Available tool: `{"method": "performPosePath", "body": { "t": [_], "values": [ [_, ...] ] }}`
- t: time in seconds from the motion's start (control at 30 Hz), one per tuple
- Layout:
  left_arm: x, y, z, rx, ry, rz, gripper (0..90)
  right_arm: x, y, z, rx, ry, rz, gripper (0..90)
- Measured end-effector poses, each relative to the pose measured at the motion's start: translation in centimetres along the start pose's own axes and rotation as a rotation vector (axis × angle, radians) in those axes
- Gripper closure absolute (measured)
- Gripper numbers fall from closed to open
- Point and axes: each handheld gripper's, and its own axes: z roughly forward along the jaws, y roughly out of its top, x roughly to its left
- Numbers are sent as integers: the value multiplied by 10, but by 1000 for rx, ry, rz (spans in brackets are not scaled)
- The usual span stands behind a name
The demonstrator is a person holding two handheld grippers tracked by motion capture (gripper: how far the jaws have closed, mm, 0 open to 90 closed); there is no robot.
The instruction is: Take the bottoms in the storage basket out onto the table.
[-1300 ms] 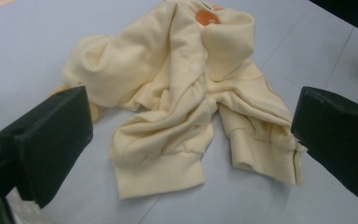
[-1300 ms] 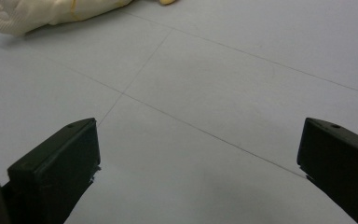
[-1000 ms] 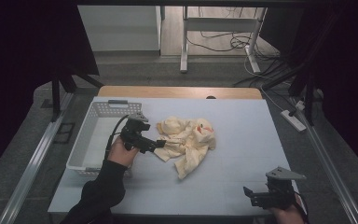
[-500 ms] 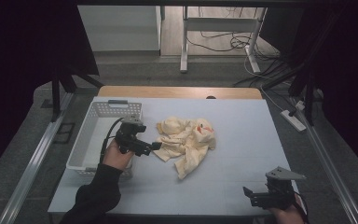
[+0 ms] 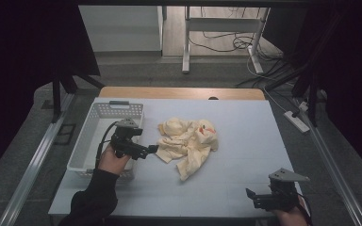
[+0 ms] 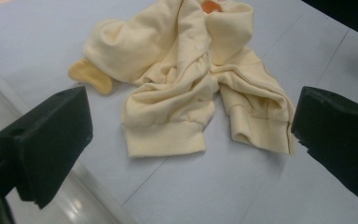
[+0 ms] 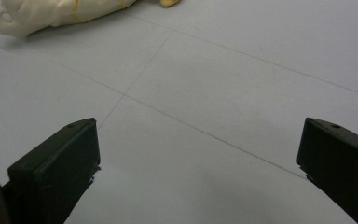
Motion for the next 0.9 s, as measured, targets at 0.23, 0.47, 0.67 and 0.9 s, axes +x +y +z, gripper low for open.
{"method": "performPosePath", "body": {
  "t": [0.23,0.47,0.67,0.9],
  "values": [
    [1,-8,-6,-5,10,-10,0,0,0,0,-2,0,2,0],
    [1,-14,-11,-10,23,-23,0,0,0,0,-2,1,1,0],
    [0,-19,-17,-19,30,-30,0,0,0,0,-1,2,0,0],
    [-2,-23,-24,-29,34,-38,0,0,0,0,-2,3,0,0]
  ]
}}
